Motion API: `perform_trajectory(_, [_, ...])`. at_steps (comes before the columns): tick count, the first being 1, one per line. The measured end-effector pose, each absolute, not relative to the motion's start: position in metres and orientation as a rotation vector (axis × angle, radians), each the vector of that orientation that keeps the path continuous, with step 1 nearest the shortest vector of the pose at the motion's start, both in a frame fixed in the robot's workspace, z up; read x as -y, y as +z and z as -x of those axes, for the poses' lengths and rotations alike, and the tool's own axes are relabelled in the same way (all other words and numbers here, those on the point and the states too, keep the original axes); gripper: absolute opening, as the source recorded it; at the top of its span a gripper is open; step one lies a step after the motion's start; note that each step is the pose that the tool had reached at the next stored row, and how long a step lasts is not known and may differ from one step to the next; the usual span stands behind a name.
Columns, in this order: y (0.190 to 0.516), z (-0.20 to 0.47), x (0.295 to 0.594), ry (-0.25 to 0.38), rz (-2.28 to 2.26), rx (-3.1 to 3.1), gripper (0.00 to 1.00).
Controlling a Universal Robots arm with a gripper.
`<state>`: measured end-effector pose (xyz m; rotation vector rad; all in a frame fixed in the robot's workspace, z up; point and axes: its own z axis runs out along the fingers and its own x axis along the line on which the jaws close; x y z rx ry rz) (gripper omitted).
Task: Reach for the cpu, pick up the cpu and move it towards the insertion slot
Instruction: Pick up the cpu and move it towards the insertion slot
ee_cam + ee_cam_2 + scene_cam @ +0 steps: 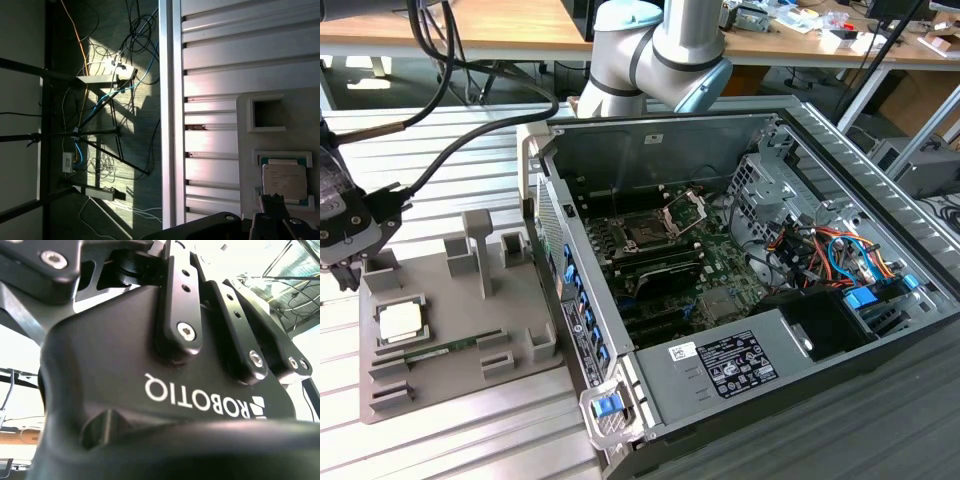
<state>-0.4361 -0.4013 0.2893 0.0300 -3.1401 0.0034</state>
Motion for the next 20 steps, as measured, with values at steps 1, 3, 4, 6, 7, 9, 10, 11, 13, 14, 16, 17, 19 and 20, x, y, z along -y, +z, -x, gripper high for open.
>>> perform_trajectory(1, [0.2886,0.4361,0.4013,0.005,-0.030,3.140,0.11])
perform_trajectory(3, [0.2878,0.4360,0.4013,0.008,-0.030,3.140,0.11])
perform_trajectory(4, [0.2876,0.4361,0.4013,0.009,-0.030,3.140,0.11])
perform_trajectory(6, [0.2871,0.4361,0.4013,0.011,-0.030,3.140,0.11])
perform_trajectory(7, [0.2868,0.4361,0.4013,0.012,-0.030,3.140,0.11])
perform_trajectory(9, [0.2860,0.4361,0.4013,0.015,-0.030,3.140,0.11])
perform_trajectory(10, [0.2859,0.4361,0.4013,0.016,-0.030,3.140,0.11])
perform_trajectory(11, [0.2855,0.4361,0.4013,0.018,-0.030,3.140,0.11])
perform_trajectory(13, [0.2851,0.4361,0.4013,0.019,-0.030,3.140,0.11])
perform_trajectory(14, [0.2848,0.4361,0.4013,0.020,-0.030,3.140,0.11])
perform_trajectory(16, [0.2843,0.4360,0.4013,0.022,-0.030,3.140,0.11])
perform_trajectory(17, [0.2840,0.4361,0.4013,0.023,-0.030,3.140,0.11])
perform_trajectory(19, [0.2835,0.4361,0.4013,0.025,-0.030,3.140,0.11])
perform_trajectory(20, [0.2833,0.4361,0.4013,0.026,-0.030,3.140,0.11])
